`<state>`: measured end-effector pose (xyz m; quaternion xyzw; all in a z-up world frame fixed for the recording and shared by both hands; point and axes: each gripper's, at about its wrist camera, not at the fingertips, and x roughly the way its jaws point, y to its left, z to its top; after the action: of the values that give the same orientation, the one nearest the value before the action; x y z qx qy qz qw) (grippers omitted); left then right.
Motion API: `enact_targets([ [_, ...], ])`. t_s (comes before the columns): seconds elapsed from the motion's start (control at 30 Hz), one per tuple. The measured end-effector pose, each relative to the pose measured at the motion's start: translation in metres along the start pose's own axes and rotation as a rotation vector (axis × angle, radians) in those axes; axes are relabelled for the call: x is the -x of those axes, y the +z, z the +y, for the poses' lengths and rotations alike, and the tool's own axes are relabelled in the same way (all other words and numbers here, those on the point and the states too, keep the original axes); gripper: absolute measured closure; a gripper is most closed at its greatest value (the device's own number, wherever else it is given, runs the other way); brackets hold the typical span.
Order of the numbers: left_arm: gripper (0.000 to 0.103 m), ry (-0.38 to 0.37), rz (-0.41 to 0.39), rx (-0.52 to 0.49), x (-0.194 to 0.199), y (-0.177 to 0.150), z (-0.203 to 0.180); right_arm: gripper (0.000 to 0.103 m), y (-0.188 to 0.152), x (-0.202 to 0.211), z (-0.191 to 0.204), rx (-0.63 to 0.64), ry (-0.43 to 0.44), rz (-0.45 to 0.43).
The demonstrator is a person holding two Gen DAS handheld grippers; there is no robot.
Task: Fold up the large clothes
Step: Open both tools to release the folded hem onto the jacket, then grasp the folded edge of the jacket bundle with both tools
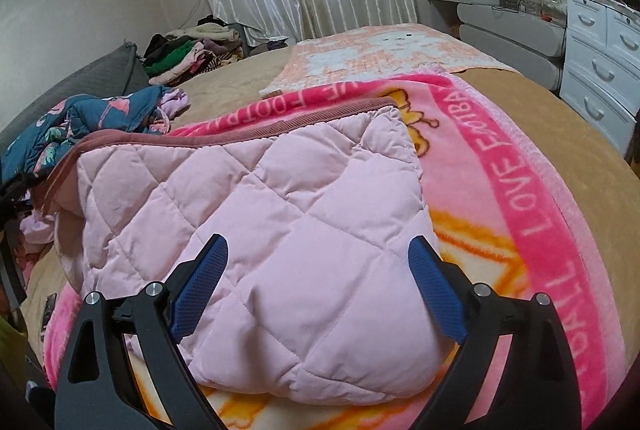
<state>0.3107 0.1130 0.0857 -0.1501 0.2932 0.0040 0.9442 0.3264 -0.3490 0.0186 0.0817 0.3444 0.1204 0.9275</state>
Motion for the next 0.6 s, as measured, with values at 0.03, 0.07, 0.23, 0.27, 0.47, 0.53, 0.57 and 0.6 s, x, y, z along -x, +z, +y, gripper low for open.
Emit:
enact_targets([
  [0.03, 0.019, -0.003, -0.01, -0.007, 0.003, 0.002, -0.002, 0.011, 0.0, 0.002, 0.001, 0.002, 0.001, -0.002],
  [0.07, 0.017, -0.002, -0.024, -0.018, 0.009, 0.004, -0.005, 0.011, 0.0, 0.004, 0.003, 0.005, 0.003, -0.003],
  [0.23, 0.01, -0.005, -0.1, -0.064, 0.036, 0.009, -0.015, 0.01, 0.004, 0.016, 0.009, 0.013, 0.01, -0.023],
  [0.27, 0.009, -0.004, -0.108, -0.071, 0.039, 0.01, -0.016, 0.009, 0.005, 0.019, 0.01, 0.015, 0.01, -0.03],
  [0.47, 0.009, 0.047, -0.132, -0.113, 0.054, 0.001, -0.011, 0.006, 0.009, 0.042, 0.013, 0.025, -0.003, -0.087],
  [0.53, 0.009, 0.06, -0.119, -0.121, 0.053, -0.005, -0.006, 0.005, 0.008, 0.049, 0.013, 0.03, -0.012, -0.099],
  [0.57, 0.009, 0.075, -0.106, -0.131, 0.051, -0.009, -0.002, 0.005, 0.006, 0.052, 0.014, 0.032, -0.016, -0.102],
  [0.6, 0.009, 0.085, -0.095, -0.137, 0.048, -0.012, 0.0, 0.005, 0.005, 0.054, 0.013, 0.036, -0.025, -0.105],
])
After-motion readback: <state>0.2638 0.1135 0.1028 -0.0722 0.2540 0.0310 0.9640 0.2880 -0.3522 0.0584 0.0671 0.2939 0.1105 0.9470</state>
